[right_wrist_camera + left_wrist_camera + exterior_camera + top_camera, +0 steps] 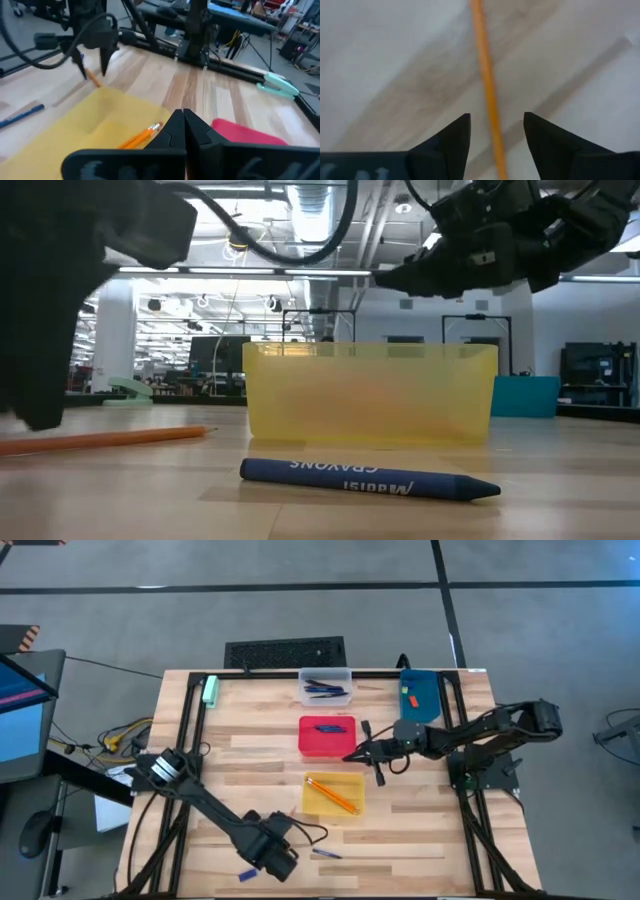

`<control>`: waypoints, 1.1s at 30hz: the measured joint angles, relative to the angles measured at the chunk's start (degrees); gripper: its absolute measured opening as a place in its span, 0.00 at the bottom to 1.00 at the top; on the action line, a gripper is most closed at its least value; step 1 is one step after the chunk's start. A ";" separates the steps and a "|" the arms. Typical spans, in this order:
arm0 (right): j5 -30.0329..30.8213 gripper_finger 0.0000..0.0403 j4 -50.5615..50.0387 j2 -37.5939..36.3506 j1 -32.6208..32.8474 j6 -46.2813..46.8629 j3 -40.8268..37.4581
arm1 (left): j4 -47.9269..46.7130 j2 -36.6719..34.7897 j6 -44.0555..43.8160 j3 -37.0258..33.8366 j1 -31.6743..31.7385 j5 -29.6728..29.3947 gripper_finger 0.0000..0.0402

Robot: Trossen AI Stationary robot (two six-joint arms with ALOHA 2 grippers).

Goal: Sort crayons/erasers/pens/pencils in bins
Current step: Put the orange pencil into the yellow bin

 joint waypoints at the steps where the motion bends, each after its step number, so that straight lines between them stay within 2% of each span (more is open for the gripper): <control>1: 0.00 0.01 0.06 -0.06 0.10 0.11 0.03 | -0.87 -0.01 -0.19 0.00 0.15 -0.22 0.45; 6: 1.76 0.00 -0.73 -0.11 1.19 0.13 0.07 | -2.87 -0.12 -0.62 -0.11 0.89 -0.64 0.44; 9: 1.86 0.01 -1.02 -0.11 1.61 -0.28 0.07 | 2.92 -0.18 -0.41 -2.80 1.40 1.96 0.43; 12: 1.87 0.01 -0.99 -0.11 1.85 -0.32 0.07 | 5.95 -0.37 -0.34 -4.81 1.50 2.08 0.42; 17: 1.86 0.01 -1.15 -0.11 1.86 -0.34 0.07 | 6.44 -0.63 -0.81 -6.16 1.48 2.43 0.42; 21: 1.86 0.01 -1.14 -0.11 1.84 -0.41 0.07 | 6.68 -0.59 2.84 -6.25 1.50 3.32 0.42; 33: 1.86 0.01 -2.09 -0.09 1.84 -0.45 0.07 | 7.37 -0.39 13.91 -6.32 1.72 7.25 0.18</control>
